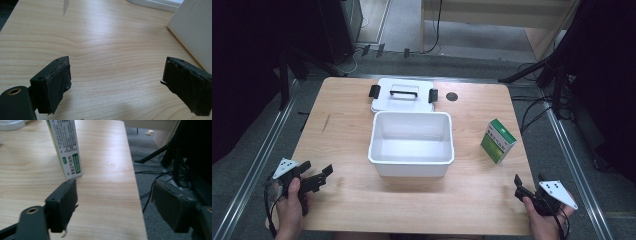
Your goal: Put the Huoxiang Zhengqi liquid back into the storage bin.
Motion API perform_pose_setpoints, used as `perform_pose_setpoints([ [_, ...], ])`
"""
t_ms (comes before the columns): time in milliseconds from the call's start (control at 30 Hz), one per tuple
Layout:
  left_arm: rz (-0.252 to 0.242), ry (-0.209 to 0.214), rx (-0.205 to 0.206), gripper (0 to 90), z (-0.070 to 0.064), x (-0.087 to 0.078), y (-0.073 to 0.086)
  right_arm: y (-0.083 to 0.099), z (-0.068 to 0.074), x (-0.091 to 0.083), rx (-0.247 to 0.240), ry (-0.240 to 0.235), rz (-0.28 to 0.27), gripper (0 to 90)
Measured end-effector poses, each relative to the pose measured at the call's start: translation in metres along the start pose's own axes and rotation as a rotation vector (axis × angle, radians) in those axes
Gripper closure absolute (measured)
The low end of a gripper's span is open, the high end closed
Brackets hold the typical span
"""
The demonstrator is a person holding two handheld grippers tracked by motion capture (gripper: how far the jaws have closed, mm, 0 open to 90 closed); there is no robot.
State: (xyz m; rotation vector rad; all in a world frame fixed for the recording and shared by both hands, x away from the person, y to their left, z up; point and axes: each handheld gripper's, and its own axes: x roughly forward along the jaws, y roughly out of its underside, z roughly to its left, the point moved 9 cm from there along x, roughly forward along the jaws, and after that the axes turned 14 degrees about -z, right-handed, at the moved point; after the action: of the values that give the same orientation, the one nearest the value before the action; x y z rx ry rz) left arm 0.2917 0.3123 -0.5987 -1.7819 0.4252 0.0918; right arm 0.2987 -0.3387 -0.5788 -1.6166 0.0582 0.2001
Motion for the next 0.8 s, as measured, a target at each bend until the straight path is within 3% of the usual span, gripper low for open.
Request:
perform_pose_setpoints([
  [67,-0.001,-0.001,0.000,8.8,0.000,0.000,0.000,-0.003,0.001,0.001,-0.014,-0.005,-0.003,29.0],
  [233,-0.004,-0.002,-0.002,8.8,0.000,0.000,0.000,-0.008,0.011,0.002,0.000,-0.123,0.022,39.9],
  [333,-0.003,-0.003,-0.005,8.8,0.000,0.000,0.000,-0.013,0.014,0.004,-0.039,-0.169,0.026,44.5],
  [467,-0.003,-0.001,-0.007,8.8,0.000,0.000,0.000,-0.024,0.013,0.004,-0.108,-0.245,0.107,48.8],
  [600,-0.003,-0.001,-0.010,8.8,0.000,0.000,0.000,-0.039,0.010,0.005,-0.082,-0.310,0.179,46.0],
  [700,-0.003,0.000,-0.010,8.8,0.000,0.000,0.000,-0.045,0.008,0.008,-0.100,-0.314,0.233,43.4],
  [767,-0.002,0.000,-0.009,8.8,0.000,0.000,0.000,-0.048,0.005,0.011,-0.142,-0.300,0.287,42.9],
  [800,-0.002,0.000,-0.009,8.8,0.000,0.000,0.000,-0.048,0.005,0.011,-0.142,-0.300,0.287,42.9],
])
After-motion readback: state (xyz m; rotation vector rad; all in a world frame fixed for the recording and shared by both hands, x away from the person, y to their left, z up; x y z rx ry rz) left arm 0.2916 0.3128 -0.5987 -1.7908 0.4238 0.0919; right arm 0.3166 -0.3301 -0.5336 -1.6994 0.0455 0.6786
